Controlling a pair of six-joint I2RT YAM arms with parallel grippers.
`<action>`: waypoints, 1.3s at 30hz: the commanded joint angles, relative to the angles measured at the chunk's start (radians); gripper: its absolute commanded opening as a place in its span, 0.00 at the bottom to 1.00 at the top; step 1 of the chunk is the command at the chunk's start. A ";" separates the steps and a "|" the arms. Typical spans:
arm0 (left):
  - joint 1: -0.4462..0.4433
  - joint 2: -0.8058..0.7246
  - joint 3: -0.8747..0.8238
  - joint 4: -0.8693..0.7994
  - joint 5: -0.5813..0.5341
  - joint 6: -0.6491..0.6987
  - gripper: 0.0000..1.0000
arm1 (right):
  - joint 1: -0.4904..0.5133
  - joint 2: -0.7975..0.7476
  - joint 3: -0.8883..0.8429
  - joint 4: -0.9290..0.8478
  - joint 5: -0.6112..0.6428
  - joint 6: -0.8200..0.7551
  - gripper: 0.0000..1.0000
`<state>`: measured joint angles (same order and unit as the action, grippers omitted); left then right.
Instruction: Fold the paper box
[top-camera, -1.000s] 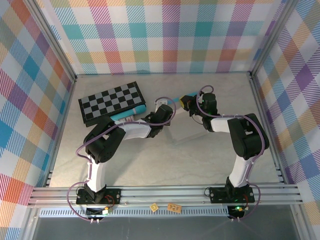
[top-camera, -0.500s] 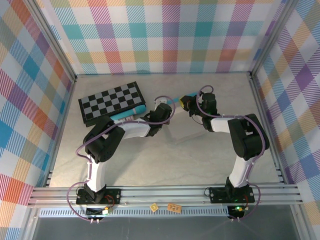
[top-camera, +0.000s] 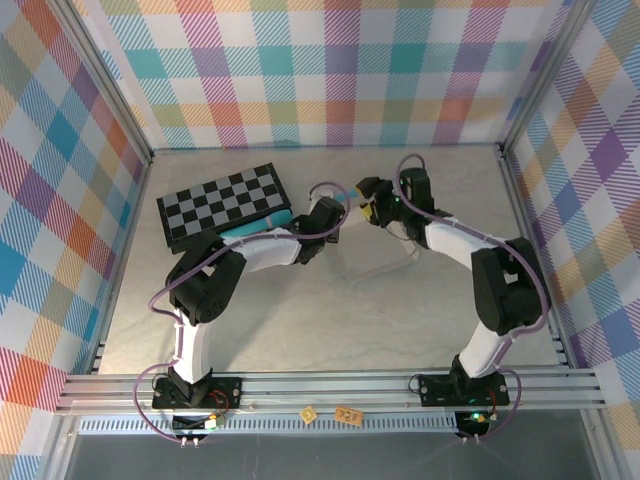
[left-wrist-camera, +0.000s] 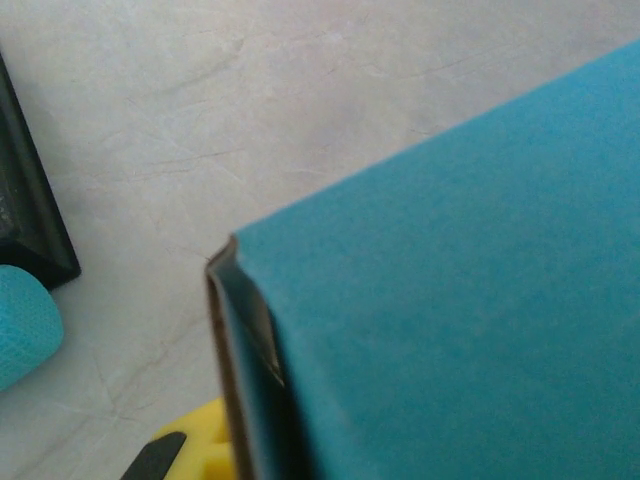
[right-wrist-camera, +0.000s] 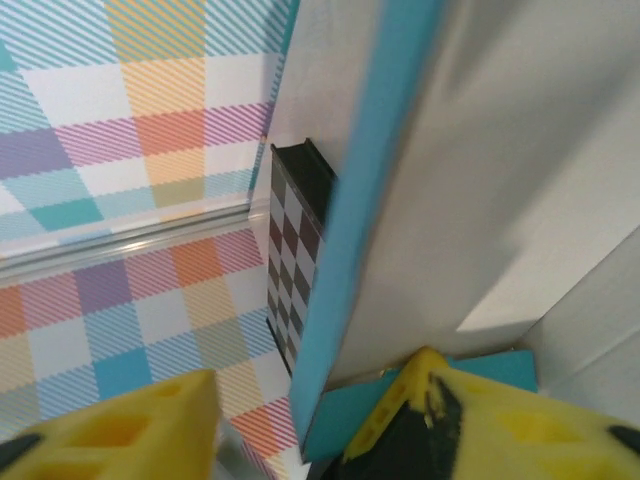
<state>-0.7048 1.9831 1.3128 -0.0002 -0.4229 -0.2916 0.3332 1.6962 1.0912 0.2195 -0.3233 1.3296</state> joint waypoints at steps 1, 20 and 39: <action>0.044 -0.073 0.123 -0.251 0.078 -0.057 0.00 | -0.017 -0.114 0.177 -0.382 0.089 -0.170 0.68; 0.111 -0.118 0.417 -0.808 0.384 -0.121 0.00 | -0.140 0.133 0.833 -1.024 0.132 -0.498 0.42; 0.111 -0.113 0.438 -0.798 0.410 -0.070 0.00 | -0.127 0.312 0.942 -1.109 0.053 -0.661 0.48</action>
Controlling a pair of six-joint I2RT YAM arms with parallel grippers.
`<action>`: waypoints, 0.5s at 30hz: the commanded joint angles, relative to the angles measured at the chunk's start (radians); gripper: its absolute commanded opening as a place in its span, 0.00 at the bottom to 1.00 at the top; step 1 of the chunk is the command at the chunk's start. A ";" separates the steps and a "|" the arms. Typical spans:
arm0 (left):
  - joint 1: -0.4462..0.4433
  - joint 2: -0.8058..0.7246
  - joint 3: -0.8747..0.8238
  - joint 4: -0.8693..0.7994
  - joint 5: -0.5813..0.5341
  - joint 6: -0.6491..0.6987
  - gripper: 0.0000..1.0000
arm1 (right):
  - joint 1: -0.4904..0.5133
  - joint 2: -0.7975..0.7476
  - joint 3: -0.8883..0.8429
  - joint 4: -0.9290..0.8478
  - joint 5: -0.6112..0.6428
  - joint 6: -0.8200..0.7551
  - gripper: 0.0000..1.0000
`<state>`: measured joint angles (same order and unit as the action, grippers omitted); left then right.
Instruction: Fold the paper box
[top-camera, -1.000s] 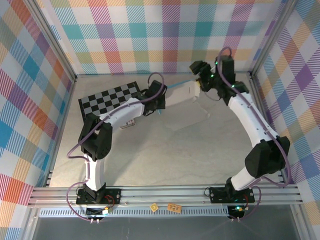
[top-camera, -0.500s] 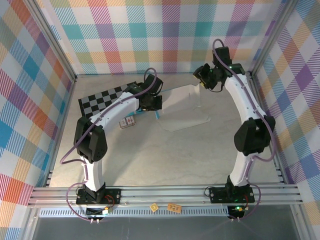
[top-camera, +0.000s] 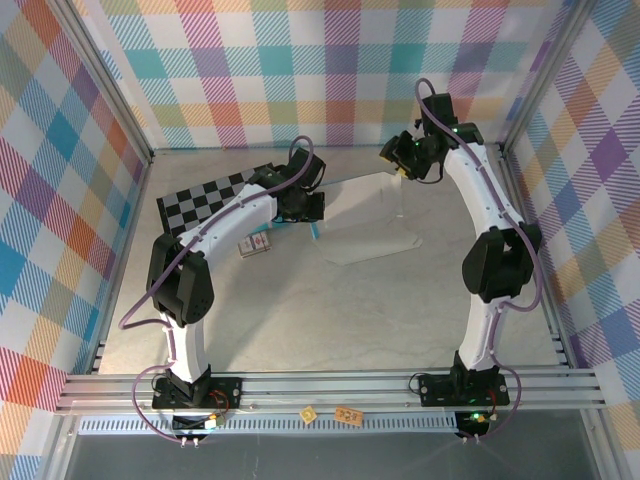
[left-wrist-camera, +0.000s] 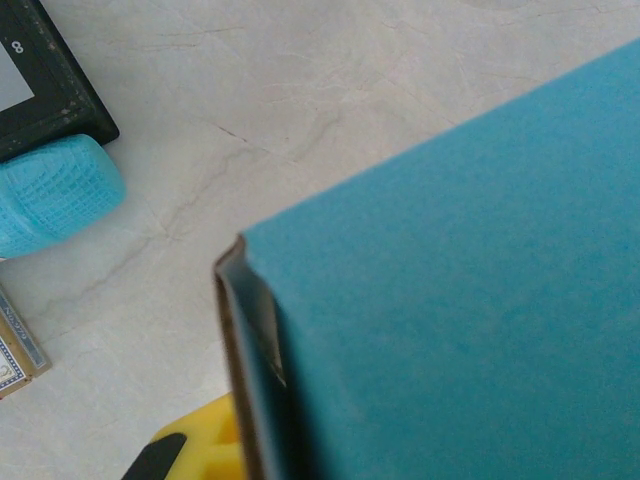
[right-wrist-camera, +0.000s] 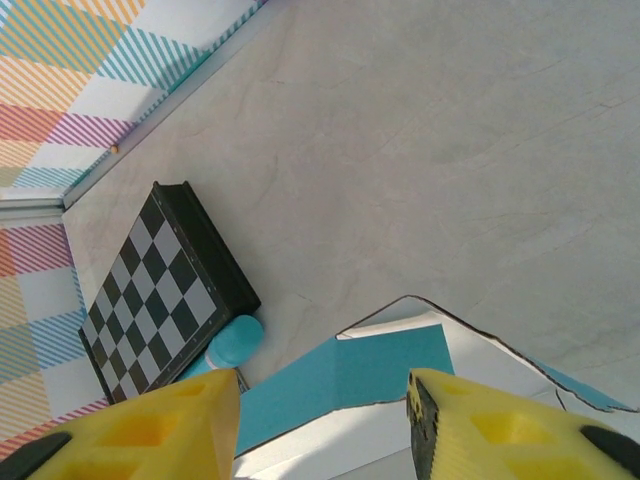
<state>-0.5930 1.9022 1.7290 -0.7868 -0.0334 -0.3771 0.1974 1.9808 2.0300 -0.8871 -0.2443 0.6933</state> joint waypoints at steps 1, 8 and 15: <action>-0.001 -0.031 0.022 -0.012 0.021 0.015 0.00 | 0.011 0.036 0.010 -0.002 -0.029 -0.026 0.48; -0.004 -0.031 0.027 -0.003 0.019 0.018 0.00 | 0.039 0.064 0.035 -0.034 -0.056 -0.030 0.48; -0.008 -0.028 0.029 0.003 0.022 0.018 0.00 | 0.048 0.034 -0.014 0.009 -0.106 0.041 0.45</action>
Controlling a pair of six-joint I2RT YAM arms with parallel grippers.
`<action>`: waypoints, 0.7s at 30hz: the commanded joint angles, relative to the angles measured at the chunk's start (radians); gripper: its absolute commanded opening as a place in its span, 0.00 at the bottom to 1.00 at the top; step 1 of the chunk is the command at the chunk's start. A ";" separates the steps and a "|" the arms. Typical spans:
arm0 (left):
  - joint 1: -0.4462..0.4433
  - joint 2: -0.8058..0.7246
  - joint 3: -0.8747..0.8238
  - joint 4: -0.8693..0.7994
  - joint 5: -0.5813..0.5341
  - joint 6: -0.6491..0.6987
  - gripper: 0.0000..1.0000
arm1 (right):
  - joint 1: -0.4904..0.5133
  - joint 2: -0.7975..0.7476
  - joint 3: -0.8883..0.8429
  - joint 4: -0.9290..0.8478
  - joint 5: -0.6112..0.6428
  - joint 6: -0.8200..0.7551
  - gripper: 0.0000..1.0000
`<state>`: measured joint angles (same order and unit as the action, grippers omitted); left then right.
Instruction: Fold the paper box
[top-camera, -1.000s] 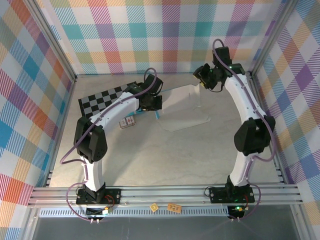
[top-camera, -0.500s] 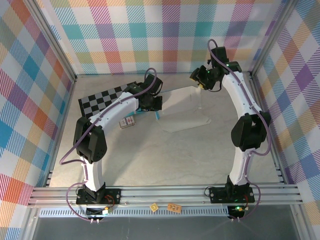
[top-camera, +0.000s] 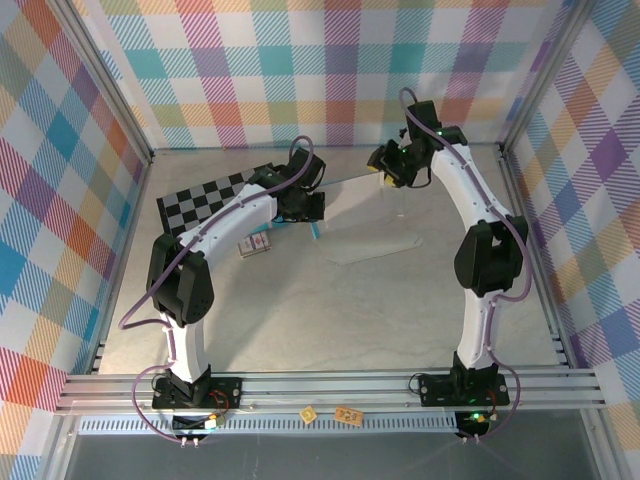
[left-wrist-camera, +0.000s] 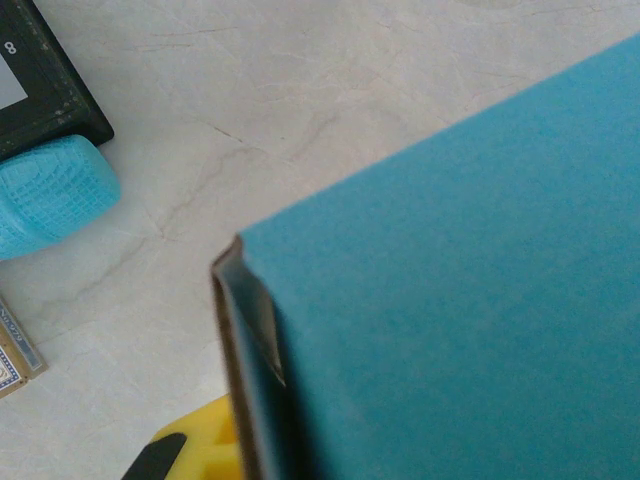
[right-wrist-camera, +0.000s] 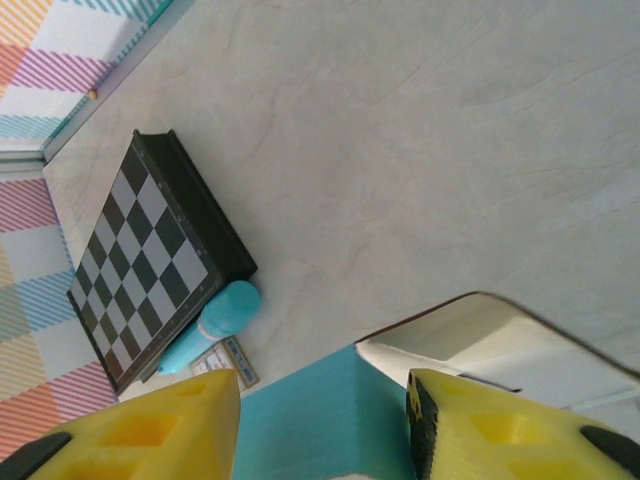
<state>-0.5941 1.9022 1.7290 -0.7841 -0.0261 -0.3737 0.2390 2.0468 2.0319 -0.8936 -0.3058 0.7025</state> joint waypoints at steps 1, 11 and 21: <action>-0.009 -0.027 0.029 0.001 0.015 0.014 0.00 | 0.007 -0.037 -0.022 0.025 -0.050 0.045 0.43; -0.013 -0.044 0.014 0.003 -0.003 0.023 0.00 | 0.013 -0.094 -0.060 0.077 -0.014 0.125 0.21; -0.013 -0.081 -0.022 0.053 -0.024 0.074 0.00 | 0.000 -0.381 -0.343 0.109 0.125 0.003 0.55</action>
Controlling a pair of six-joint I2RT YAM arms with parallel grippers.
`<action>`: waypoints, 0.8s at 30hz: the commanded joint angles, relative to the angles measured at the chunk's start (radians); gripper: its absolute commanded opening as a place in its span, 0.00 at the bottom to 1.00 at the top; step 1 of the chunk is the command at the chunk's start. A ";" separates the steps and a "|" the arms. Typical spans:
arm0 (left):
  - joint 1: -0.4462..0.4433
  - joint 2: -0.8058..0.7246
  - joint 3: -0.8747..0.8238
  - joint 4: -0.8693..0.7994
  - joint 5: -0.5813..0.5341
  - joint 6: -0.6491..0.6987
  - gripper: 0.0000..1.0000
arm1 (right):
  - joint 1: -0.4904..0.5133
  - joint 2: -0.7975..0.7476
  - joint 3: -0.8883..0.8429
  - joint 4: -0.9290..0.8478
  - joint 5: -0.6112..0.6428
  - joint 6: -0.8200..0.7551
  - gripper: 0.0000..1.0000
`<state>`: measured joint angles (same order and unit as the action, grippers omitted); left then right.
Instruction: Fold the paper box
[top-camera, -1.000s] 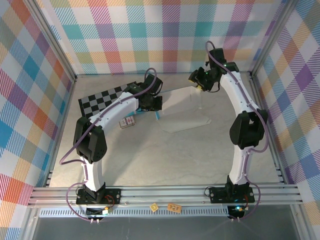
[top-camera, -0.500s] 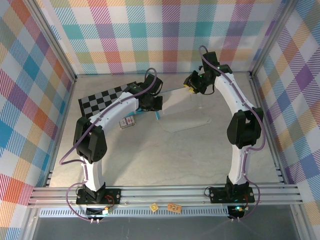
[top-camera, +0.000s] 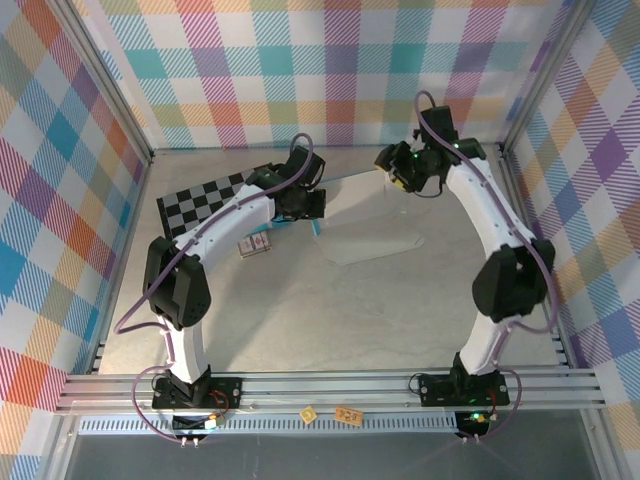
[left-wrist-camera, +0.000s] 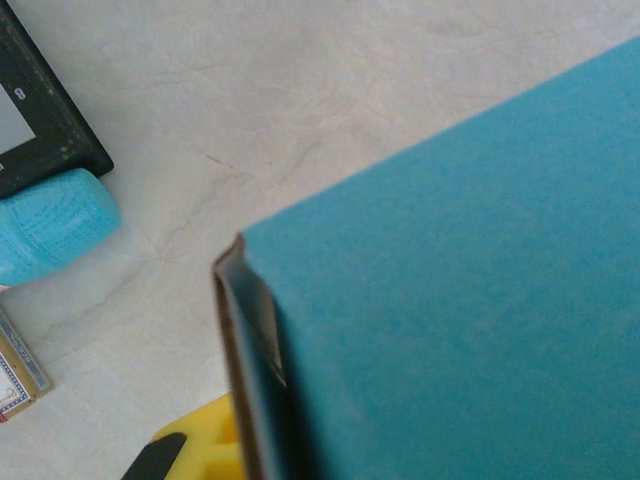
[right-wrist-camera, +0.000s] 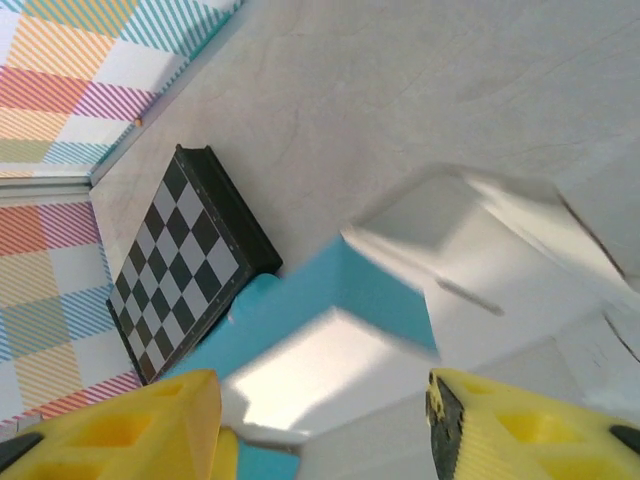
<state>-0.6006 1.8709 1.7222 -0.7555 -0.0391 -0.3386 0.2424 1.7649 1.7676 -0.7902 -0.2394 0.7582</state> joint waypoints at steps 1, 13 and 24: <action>-0.007 -0.053 -0.020 0.033 -0.012 0.046 0.00 | -0.003 -0.140 -0.139 0.021 0.077 -0.065 0.53; -0.007 -0.067 -0.037 0.067 0.013 0.098 0.00 | -0.010 -0.169 -0.392 0.107 0.098 -0.160 0.42; -0.008 -0.072 -0.034 0.062 0.024 0.098 0.00 | -0.018 -0.065 -0.358 0.127 0.156 -0.230 0.40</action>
<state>-0.6006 1.8477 1.6909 -0.7033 -0.0338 -0.2588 0.2337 1.6840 1.3743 -0.6674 -0.1104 0.5705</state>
